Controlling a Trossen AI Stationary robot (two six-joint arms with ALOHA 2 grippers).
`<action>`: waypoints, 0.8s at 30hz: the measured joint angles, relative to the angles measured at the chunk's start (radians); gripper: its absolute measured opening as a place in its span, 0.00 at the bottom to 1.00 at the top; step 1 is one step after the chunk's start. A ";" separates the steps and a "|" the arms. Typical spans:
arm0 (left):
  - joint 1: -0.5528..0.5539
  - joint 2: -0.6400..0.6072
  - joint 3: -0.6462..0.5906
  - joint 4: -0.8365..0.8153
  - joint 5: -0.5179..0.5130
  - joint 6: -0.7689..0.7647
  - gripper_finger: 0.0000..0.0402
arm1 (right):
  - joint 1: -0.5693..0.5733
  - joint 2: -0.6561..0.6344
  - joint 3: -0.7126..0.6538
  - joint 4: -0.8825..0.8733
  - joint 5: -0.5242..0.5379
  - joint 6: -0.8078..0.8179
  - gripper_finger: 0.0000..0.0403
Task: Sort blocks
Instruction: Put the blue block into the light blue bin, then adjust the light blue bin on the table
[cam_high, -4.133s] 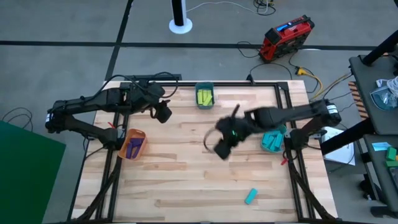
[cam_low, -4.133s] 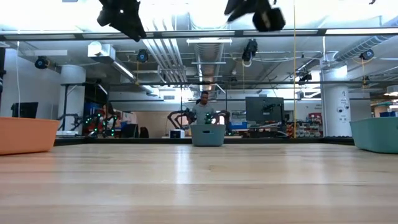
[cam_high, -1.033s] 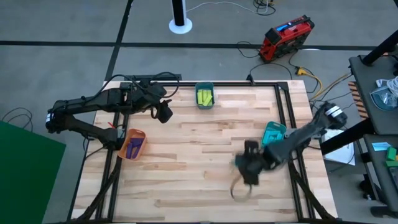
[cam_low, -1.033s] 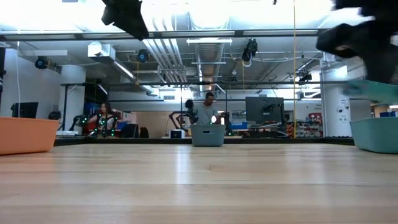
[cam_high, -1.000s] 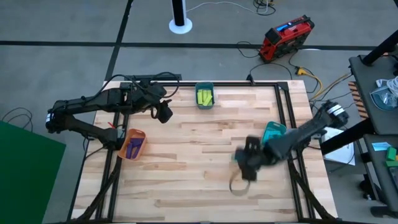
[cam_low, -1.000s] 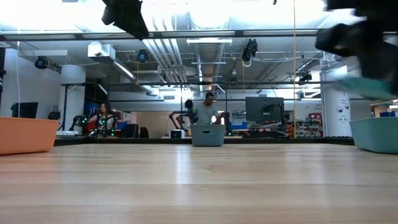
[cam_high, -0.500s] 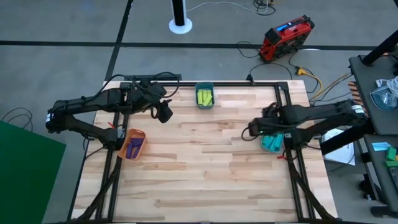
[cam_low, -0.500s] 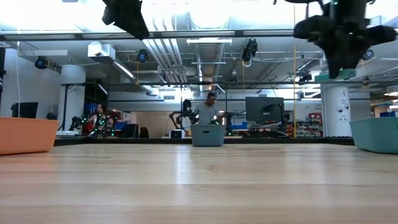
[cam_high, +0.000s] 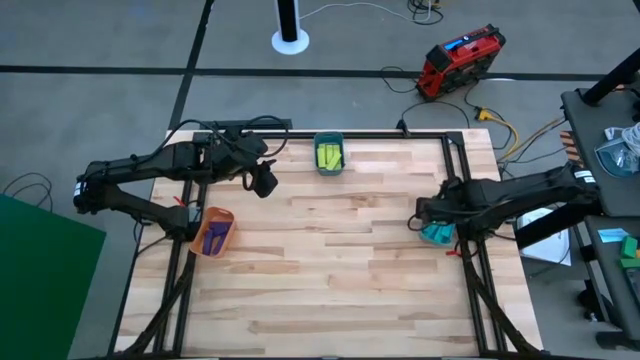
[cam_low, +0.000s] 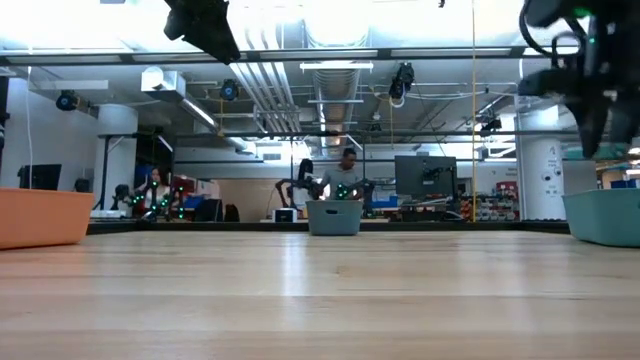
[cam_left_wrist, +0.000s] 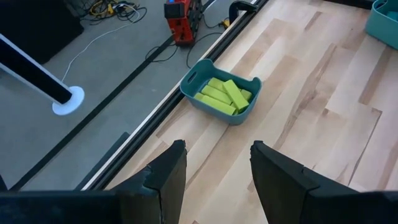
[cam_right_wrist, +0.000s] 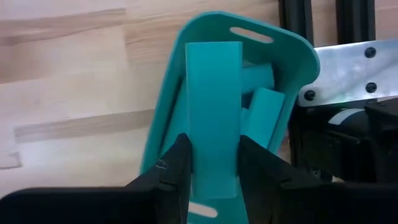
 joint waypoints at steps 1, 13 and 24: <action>0.000 0.000 0.000 0.000 0.000 0.000 0.39 | 0.000 0.002 -0.011 0.001 0.000 0.001 0.23; 0.000 0.000 0.000 0.000 -0.023 0.000 0.39 | 0.000 0.045 -0.021 0.006 -0.003 -0.015 0.46; 0.000 0.000 0.000 0.004 -0.023 -0.016 0.39 | -0.024 0.101 0.047 0.368 0.116 -0.201 0.21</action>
